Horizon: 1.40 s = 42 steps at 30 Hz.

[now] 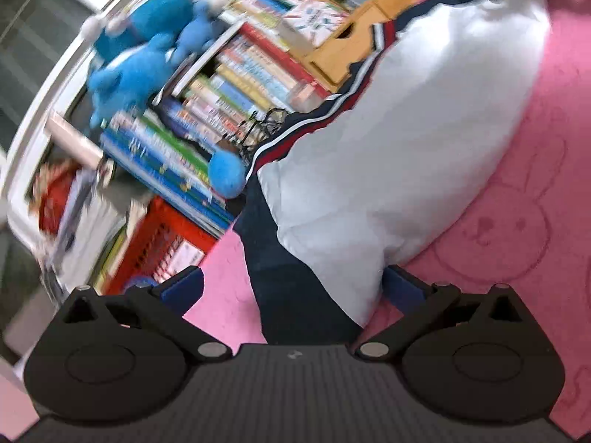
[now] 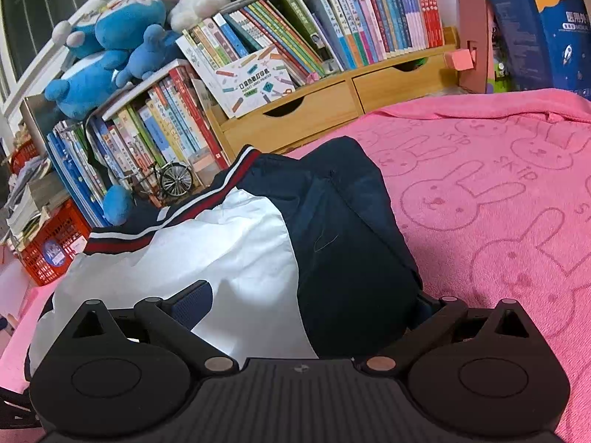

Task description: Fold clothes

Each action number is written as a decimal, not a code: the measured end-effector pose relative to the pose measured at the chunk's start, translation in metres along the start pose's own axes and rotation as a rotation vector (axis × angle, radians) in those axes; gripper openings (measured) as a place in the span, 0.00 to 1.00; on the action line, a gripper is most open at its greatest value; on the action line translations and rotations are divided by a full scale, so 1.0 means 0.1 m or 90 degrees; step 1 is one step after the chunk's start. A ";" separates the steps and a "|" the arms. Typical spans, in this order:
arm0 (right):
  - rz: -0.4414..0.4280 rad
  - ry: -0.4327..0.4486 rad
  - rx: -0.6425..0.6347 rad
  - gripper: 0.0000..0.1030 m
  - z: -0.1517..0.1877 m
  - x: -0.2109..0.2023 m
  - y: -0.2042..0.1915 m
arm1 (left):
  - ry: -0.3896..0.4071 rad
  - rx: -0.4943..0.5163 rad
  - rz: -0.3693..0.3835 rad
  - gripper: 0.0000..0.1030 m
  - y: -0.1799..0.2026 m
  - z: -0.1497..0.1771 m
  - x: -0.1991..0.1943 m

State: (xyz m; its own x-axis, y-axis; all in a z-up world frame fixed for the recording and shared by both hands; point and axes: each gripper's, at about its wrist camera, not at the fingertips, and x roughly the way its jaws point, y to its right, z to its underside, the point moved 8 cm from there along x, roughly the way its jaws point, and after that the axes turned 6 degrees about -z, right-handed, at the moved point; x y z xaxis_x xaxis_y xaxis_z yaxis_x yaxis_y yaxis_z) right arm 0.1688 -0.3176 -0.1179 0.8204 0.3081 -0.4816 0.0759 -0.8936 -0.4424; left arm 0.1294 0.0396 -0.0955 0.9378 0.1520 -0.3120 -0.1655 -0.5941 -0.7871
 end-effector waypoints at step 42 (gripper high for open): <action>-0.076 -0.037 0.176 1.00 -0.03 -0.11 0.16 | -0.262 -1.044 0.402 1.00 -0.54 0.52 0.39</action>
State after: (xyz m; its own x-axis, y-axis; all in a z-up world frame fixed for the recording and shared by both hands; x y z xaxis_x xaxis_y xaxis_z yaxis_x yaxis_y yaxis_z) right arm 0.1628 -0.3364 -0.1175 0.7807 0.4311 -0.4524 0.0066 -0.7296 -0.6839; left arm 0.1592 0.1190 -0.0929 0.6893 -0.3682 -0.6239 0.2482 -0.6891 0.6809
